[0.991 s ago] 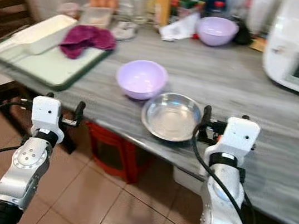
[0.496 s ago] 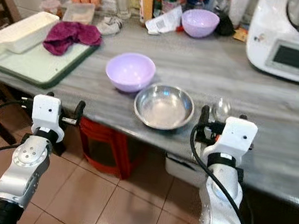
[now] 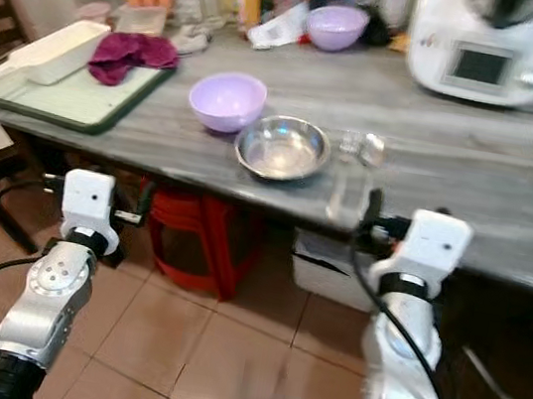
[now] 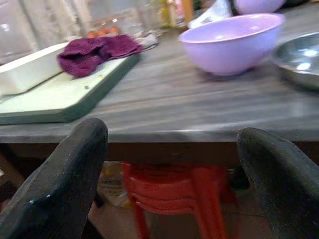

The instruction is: Setting the table

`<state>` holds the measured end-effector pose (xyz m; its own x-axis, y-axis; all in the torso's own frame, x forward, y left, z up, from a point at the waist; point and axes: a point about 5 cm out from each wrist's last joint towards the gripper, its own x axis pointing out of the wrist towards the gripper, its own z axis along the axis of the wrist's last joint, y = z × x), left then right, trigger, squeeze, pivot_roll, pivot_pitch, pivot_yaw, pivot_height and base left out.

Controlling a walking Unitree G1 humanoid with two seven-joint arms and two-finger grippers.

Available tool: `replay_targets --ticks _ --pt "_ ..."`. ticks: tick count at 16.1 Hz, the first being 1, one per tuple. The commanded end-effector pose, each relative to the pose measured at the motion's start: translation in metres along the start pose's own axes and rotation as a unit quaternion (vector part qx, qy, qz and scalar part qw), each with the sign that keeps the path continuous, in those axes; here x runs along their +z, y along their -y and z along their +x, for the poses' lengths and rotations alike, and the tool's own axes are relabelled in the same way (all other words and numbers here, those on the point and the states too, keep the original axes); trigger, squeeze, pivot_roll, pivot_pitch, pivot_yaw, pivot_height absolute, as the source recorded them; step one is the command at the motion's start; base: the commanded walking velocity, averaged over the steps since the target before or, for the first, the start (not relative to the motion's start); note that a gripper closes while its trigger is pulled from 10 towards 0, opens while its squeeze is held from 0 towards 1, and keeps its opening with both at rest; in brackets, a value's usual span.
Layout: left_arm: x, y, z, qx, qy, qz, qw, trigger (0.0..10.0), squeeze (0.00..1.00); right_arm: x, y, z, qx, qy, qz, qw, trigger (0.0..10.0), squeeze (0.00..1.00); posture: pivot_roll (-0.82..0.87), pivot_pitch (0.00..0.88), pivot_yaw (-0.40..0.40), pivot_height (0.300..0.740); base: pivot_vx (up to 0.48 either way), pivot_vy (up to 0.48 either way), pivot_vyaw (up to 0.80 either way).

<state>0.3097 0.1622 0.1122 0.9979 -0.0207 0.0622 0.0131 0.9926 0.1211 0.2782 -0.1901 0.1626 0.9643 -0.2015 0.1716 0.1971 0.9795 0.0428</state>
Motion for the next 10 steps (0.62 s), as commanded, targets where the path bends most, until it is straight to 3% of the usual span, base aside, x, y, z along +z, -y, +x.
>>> replay_targets --ticks 1,7,10 --pt "-0.004 -0.010 -0.003 0.009 -0.012 0.007 1.000 10.0 0.00 -0.001 -0.006 0.001 0.001 -0.008 0.011 1.000 10.0 0.00 -0.22 0.078 0.124 0.740 -0.289 0.000 0.00" --pt "-0.004 -0.005 -0.008 0.002 -0.012 0.008 1.000 10.0 0.00 -0.017 -0.008 -0.003 0.013 -0.037 0.006 0.999 10.0 0.00 -0.19 0.100 0.116 0.740 -0.287 0.000 0.00" --pt "-0.005 0.001 -0.022 -0.031 -0.008 0.011 0.999 10.0 0.00 -0.028 -0.016 -0.005 0.070 -0.046 -0.028 0.996 10.0 0.00 -0.16 0.145 0.098 0.740 -0.172 0.000 0.00"
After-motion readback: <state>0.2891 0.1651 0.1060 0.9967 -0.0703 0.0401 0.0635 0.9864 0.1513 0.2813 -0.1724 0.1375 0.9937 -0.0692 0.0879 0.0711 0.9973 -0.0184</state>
